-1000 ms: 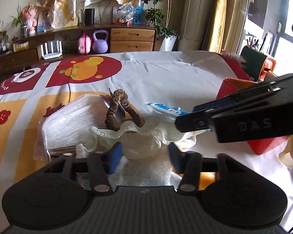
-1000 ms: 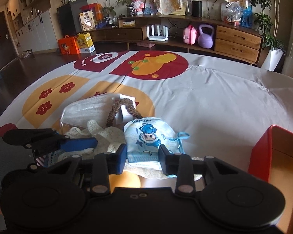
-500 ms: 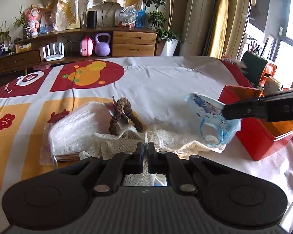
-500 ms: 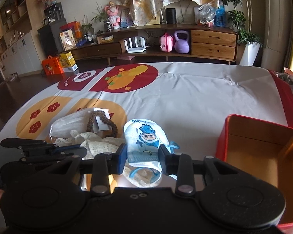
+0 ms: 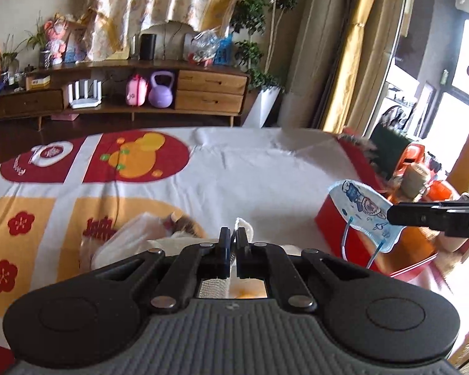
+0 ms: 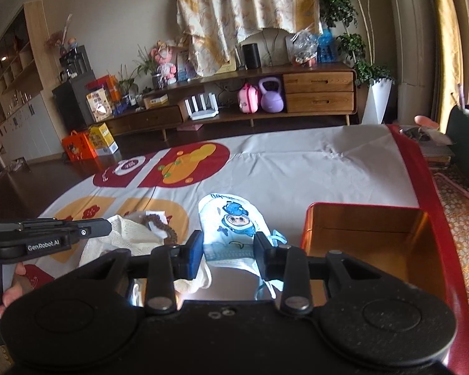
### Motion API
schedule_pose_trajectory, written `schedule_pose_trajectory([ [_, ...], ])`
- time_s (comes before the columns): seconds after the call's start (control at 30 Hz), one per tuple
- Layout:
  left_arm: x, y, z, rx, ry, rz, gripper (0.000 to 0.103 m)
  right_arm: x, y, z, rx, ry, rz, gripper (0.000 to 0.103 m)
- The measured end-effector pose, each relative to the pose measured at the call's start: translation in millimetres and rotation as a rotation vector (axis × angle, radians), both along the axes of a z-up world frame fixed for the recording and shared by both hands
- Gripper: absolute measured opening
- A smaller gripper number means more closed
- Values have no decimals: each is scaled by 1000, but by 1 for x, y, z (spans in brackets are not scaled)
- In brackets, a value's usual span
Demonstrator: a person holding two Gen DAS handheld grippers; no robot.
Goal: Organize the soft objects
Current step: 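Lift the bib with the right tool toward the red tin while the left tool grasps the mesh cloth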
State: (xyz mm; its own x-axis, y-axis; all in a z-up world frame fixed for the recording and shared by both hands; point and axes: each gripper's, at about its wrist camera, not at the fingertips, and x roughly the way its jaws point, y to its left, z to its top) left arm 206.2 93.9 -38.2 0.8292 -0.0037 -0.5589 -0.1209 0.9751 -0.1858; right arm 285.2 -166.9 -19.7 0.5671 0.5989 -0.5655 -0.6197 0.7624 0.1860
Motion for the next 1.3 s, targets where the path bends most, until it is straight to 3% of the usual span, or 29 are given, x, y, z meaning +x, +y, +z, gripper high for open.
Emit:
schedule_pose_trajectory([
  [0.27,10,-37,47,-19,-52,-80,3,3,-41,20,47,-34,-54,33],
  [0.43,21,-62,64,16,-85,-118,3,8,-63,21,54,-42,-94,33],
  [0.87,18,-36,-4,-6,112,-27,6,16,-75,-4,55,2,-95,33],
  [0.97,17,-34,-16,2,138,-28,21,17,-75,-8,52,12,-96,34],
  [1.0,17,-34,-20,3,146,-33,37,17,-76,-9,51,17,-97,33],
  [1.03,17,-34,-23,7,150,-41,64,17,-76,-11,48,20,-99,33],
  [1.07,18,-36,-27,16,150,-48,75,17,-77,-12,45,23,-102,34],
  [1.1,17,-37,-29,28,150,-49,81,17,-77,-14,42,27,-104,34],
  [1.3,31,-44,-51,106,179,-92,81,16,-79,-20,26,42,-113,34],
])
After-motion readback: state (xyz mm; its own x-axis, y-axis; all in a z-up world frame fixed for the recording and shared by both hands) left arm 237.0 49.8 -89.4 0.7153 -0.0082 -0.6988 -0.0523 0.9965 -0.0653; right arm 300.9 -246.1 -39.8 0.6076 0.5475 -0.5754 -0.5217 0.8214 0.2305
